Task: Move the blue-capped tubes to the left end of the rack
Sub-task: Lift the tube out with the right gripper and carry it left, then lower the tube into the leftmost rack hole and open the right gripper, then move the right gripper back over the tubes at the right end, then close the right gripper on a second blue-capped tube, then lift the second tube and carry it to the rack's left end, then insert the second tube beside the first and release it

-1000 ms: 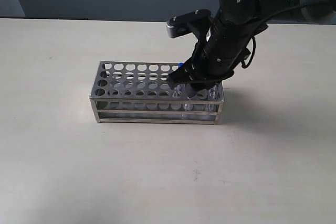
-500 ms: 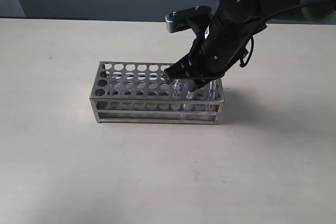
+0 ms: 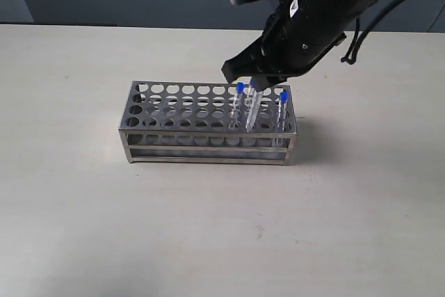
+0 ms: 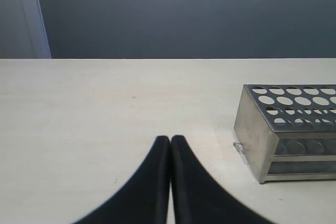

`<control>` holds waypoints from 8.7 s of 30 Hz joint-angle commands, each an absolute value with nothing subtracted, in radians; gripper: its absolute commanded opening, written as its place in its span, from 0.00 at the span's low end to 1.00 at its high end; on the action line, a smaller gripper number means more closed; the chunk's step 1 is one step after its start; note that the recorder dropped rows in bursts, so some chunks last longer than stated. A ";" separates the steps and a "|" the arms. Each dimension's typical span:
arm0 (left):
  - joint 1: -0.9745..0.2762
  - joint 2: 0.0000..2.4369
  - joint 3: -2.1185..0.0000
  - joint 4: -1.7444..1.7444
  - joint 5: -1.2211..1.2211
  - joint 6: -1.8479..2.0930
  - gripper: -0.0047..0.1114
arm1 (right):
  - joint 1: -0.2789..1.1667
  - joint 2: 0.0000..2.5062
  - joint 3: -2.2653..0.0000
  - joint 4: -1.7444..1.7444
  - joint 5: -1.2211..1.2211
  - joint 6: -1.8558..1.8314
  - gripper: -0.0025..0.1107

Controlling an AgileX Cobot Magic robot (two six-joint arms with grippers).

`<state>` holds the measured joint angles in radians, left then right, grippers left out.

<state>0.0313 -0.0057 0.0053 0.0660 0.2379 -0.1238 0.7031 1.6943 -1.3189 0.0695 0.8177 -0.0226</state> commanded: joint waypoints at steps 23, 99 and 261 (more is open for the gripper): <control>0.025 0.000 0.000 0.068 0.231 -0.123 0.05 | 0.915 2.075 -2.023 0.104 1.094 -0.419 0.02; 0.025 0.000 0.000 0.068 0.231 -0.123 0.05 | 0.895 2.297 -2.162 0.027 0.951 -0.192 0.44; 0.025 0.000 0.000 0.068 0.231 -0.123 0.05 | 0.890 2.194 -2.070 0.140 1.017 -0.261 0.02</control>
